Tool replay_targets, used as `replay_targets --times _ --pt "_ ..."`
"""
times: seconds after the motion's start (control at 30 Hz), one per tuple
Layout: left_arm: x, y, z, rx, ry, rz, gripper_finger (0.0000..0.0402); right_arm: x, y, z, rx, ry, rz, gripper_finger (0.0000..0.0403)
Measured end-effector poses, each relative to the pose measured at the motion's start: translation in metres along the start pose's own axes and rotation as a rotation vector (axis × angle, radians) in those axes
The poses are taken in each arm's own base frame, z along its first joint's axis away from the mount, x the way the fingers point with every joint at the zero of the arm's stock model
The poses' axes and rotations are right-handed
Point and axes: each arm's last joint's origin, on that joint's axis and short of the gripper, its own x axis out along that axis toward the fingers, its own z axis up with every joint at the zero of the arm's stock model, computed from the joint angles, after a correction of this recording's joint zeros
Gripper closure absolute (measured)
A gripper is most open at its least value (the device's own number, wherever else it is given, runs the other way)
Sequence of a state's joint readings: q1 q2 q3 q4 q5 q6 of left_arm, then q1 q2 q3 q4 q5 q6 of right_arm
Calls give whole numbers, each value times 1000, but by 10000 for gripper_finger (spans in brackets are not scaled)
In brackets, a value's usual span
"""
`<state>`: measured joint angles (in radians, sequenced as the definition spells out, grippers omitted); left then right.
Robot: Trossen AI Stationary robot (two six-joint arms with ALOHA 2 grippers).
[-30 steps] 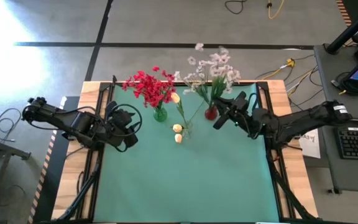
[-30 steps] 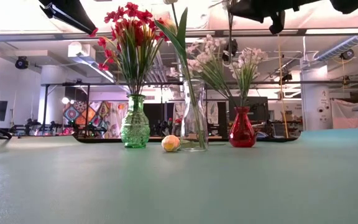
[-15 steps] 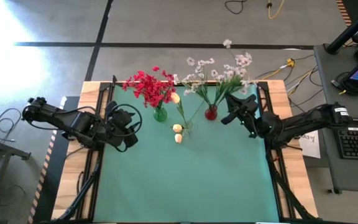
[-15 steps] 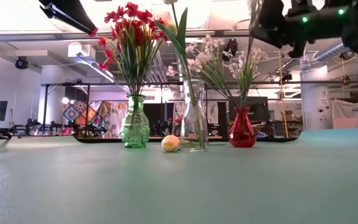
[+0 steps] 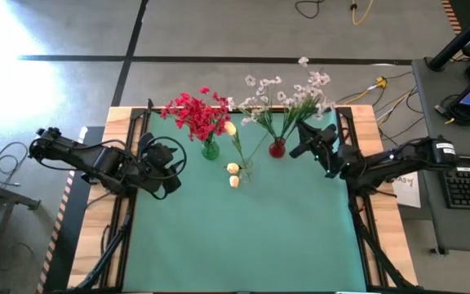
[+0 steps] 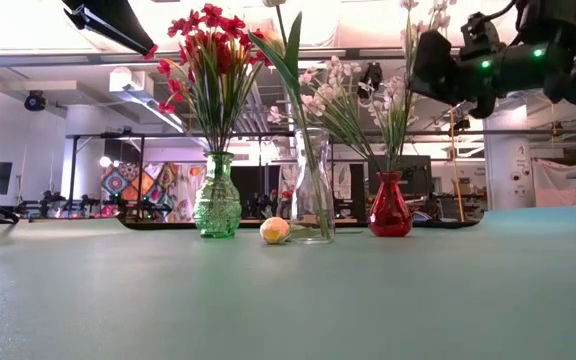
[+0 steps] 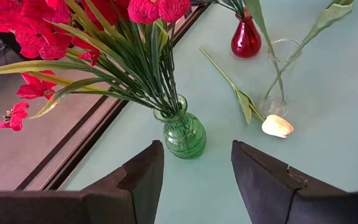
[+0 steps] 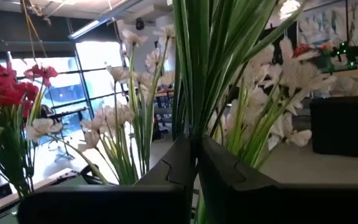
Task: Sort flowers into vase by color
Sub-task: Put the white flower into the red vase
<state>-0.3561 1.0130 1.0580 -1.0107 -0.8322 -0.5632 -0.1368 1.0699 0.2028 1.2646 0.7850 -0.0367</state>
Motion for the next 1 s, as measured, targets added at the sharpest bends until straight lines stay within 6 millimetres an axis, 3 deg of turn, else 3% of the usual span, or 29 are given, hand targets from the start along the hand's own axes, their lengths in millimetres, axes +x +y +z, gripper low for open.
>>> replay_targets --times 0.47,1.0 --pt "0 0 0 -4 0 0 226 14 14 -10 -46 37 -1 385" --pt "0 0 0 -4 -10 16 226 15 15 -15 -123 58 1 385"
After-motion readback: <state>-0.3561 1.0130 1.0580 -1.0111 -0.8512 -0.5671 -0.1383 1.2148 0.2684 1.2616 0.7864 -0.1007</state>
